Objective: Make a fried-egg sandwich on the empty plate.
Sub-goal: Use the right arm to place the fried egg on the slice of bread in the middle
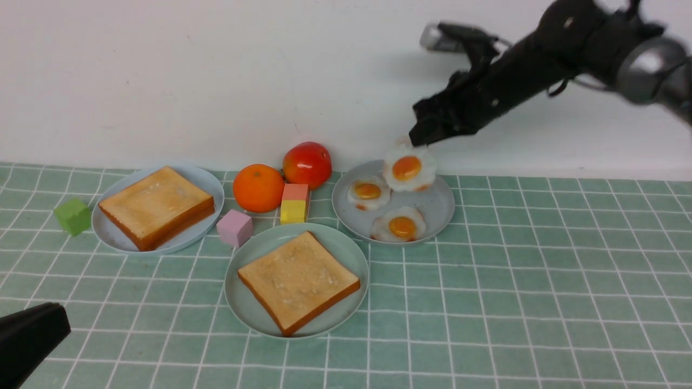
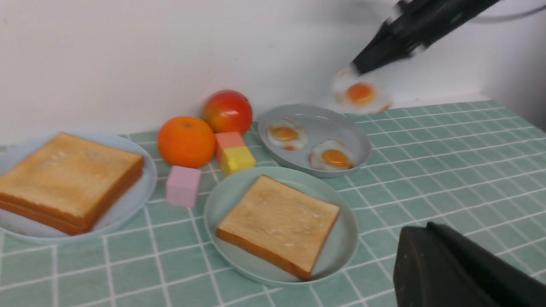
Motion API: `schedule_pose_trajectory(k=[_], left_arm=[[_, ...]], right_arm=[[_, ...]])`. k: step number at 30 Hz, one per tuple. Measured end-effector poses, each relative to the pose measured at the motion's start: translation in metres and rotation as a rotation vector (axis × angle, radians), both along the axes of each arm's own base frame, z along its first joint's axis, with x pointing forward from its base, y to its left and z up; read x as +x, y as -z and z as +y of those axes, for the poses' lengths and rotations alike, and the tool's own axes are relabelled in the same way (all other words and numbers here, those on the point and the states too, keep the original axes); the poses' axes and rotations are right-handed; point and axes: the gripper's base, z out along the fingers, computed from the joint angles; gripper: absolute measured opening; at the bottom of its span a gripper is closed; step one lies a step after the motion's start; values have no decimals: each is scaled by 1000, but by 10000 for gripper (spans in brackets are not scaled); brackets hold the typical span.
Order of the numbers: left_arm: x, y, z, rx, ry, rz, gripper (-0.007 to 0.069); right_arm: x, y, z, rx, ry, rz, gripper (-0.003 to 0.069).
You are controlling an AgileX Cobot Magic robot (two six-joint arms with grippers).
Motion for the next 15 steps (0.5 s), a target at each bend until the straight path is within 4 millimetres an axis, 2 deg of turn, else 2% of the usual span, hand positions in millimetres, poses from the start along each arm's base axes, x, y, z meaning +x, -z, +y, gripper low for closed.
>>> schedule_pose_trajectory(k=[3, 4, 5, 7, 10, 11, 12, 14, 15], left_arm=[[1, 1, 2, 33, -15, -6, -13], [1, 2, 2, 43, -22, 1, -13], [1, 2, 2, 44, -23, 2, -13], [1, 4, 4, 66, -37, 13, -13], [2, 4, 5, 73, -42, 14, -13], [2, 4, 5, 75, -42, 13, -13], [2, 4, 5, 76, -43, 13, -13], [2, 4, 5, 76, -43, 13, -13], [2, 4, 5, 76, -43, 13, -13]], right_arm=[[-30, -21, 15, 10, -50, 45, 86], [-40, -18, 25, 5, -70, 63, 86], [-41, -20, 24, 7, -68, 55, 86], [-68, -4, 55, 17, -85, 71, 86], [-89, 27, 83, 47, -56, 87, 86], [-93, 39, 90, 59, -35, 90, 86], [-92, 41, 92, 68, -23, 85, 86], [-96, 70, 106, 90, 22, 91, 86], [-95, 71, 106, 94, 27, 89, 86]])
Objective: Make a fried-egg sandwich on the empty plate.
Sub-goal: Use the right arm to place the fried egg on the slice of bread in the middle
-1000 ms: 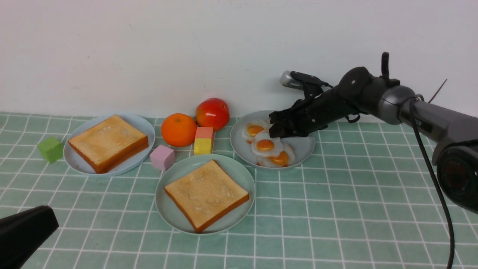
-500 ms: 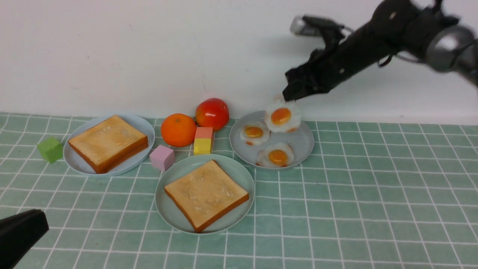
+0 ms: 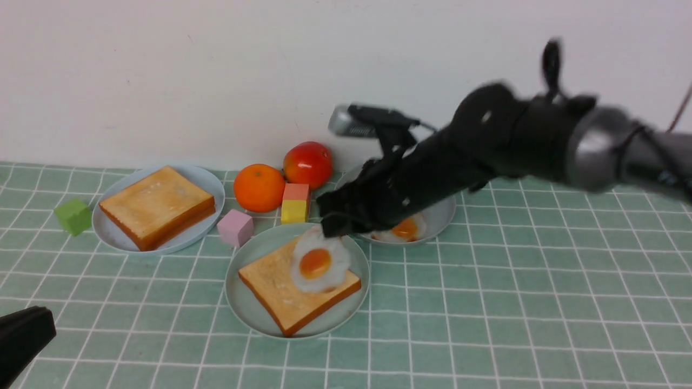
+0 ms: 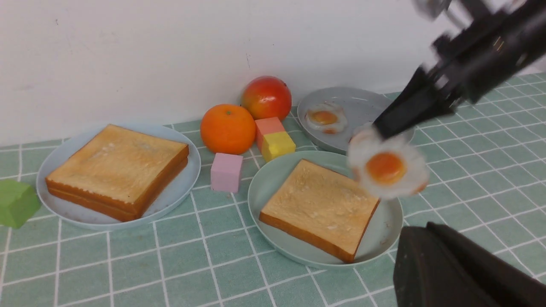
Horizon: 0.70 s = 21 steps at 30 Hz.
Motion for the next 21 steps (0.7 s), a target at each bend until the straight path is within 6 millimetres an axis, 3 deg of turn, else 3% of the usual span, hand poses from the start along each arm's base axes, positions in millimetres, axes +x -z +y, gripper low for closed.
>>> schedule_pose_trajectory(k=[3, 12, 15, 16, 18, 19, 21], left_arm=[[0, 0, 0, 0, -1, 1, -13], [0, 1, 1, 7, -7, 11, -11], [0, 1, 1, 8, -9, 12, -11], [0, 2, 1, 10, -11, 16, -10], [0, 2, 1, 10, -11, 17, -9], [0, 2, 1, 10, -11, 16, -6], [0, 2, 1, 10, -11, 16, -3]], right_arm=[[7, 26, 9, 55, 77, 33, 86], [18, 65, 14, 100, 174, 117, 106], [18, 73, 14, 96, 182, 131, 162], [19, 74, 14, 96, 184, 132, 236], [19, 74, 14, 96, 186, 131, 283], [19, 70, 13, 97, 185, 123, 369], [19, 64, 10, 92, 171, 111, 431]])
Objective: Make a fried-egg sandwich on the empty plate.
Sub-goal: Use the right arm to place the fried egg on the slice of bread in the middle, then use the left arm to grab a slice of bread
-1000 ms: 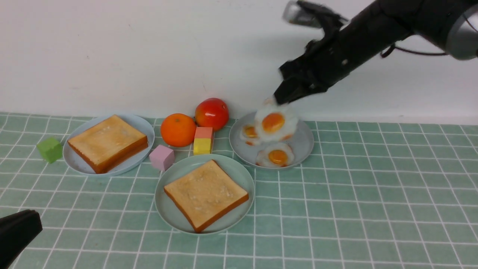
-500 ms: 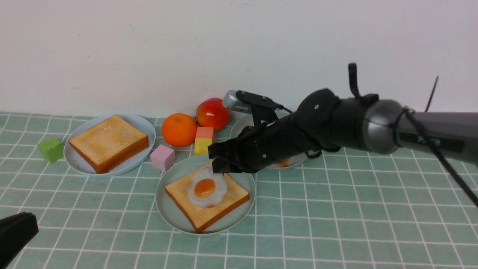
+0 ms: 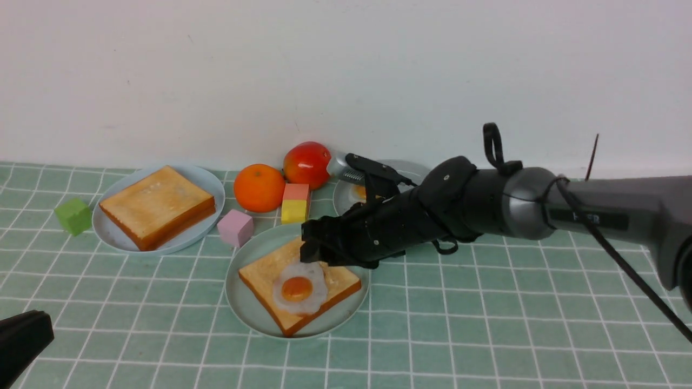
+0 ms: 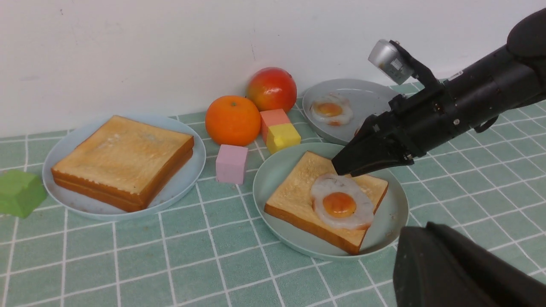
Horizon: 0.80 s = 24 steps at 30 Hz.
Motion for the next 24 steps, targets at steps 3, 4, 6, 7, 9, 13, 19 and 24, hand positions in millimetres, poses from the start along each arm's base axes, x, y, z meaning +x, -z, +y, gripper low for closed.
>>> schedule_pose_trajectory(k=[3, 4, 6, 7, 9, 13, 19, 24], left_arm=[[0, 1, 0, -11, 0, 18, -2], [0, 2, -1, -15, -2, 36, -2], [3, 7, -4, -10, -8, 102, -2], [6, 9, -6, -1, -12, 137, -2], [15, 13, -15, 39, -22, 225, -1], [41, 13, -37, 126, -34, 348, -3], [103, 5, -75, 297, -73, 482, -13], [176, -4, -68, 345, -148, 538, -13]], right_arm=[[-4, -34, -13, -20, -71, -62, 470], [-5, -47, -19, -30, -91, -85, 462], [-17, -89, -38, -68, -151, -137, 404], [-22, -105, -46, -87, -166, -151, 372], [-43, -144, -66, -158, -203, -192, 271], [-87, -195, -100, -319, -198, -197, 90], [-154, -236, -146, -407, -53, -259, -11], [-200, -241, -167, -379, -13, -318, -9]])
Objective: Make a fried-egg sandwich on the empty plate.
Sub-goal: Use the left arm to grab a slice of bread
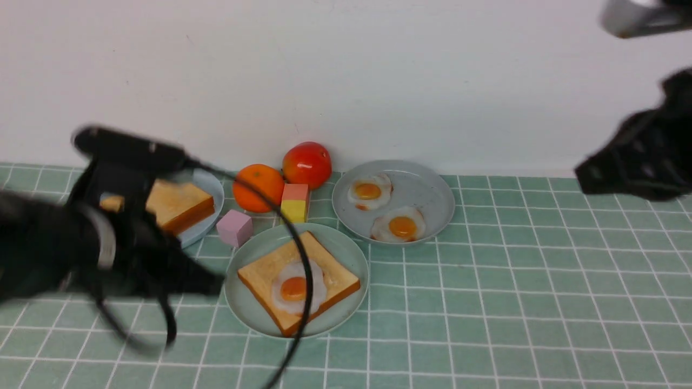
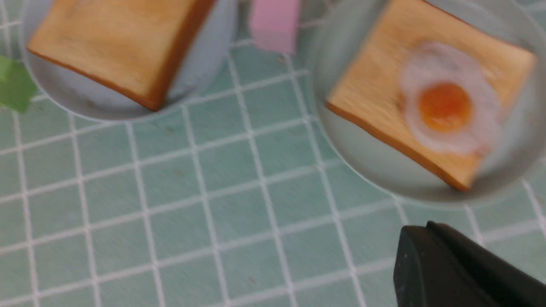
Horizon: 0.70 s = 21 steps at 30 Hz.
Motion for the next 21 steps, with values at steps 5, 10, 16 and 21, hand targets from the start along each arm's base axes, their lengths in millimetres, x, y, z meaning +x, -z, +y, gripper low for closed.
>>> schedule_pose_trajectory(k=[5, 10, 16, 21], left_arm=[[59, 11, 31, 62, 12, 19, -13], [113, 35, 58, 118, 24, 41, -10], [160, 67, 72, 261, 147, 68, 146], [176, 90, 71, 316, 222, 69, 353]], right_arm=[[-25, 8, -12, -4, 2, -16, -7], [-42, 11, -21, -23, -3, -43, -3], [-47, 10, -26, -59, 3, -76, 0], [-47, 11, -27, -63, 3, -74, 4]])
